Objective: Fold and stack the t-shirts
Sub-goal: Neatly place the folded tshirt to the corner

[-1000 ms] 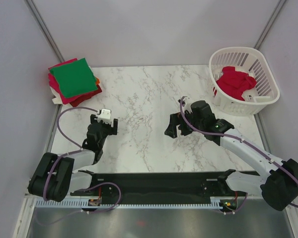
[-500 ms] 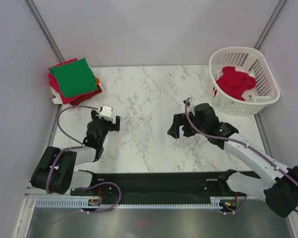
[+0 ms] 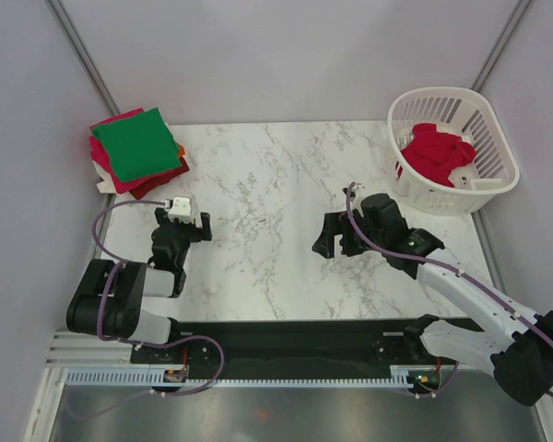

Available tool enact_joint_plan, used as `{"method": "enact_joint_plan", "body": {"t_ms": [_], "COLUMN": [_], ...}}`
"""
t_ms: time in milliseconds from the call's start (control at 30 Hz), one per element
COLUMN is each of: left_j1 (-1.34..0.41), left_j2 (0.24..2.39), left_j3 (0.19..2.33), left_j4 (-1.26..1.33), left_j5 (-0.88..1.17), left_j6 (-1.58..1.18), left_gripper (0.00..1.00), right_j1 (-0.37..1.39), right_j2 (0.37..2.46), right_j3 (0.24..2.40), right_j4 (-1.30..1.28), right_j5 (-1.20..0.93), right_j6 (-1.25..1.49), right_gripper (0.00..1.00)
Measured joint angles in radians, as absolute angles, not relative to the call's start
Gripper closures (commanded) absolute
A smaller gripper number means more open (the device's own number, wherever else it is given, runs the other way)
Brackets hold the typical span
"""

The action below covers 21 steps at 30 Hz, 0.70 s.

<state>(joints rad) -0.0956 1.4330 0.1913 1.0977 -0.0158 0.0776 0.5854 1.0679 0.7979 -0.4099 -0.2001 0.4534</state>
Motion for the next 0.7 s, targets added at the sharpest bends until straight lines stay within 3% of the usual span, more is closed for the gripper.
{"method": "enact_joint_plan", "body": {"t_ms": [467, 700], "left_j1": [-0.093, -0.093], "left_j2": [1.433, 1.433], "left_j3": [0.191, 0.191], "left_j4": [1.102, 1.102], "left_j5": [-0.023, -0.023], "left_j6": [0.059, 0.059], "left_gripper": [0.0, 0.0], "right_j1": [0.585, 0.585], "right_j2": [0.809, 0.799], "right_j3": [0.791, 0.775], "right_j4": [-0.376, -0.296], "right_j5": [-0.208, -0.246], "right_j6": [0.506, 0.546], "right_gripper": [0.02, 0.02]}}
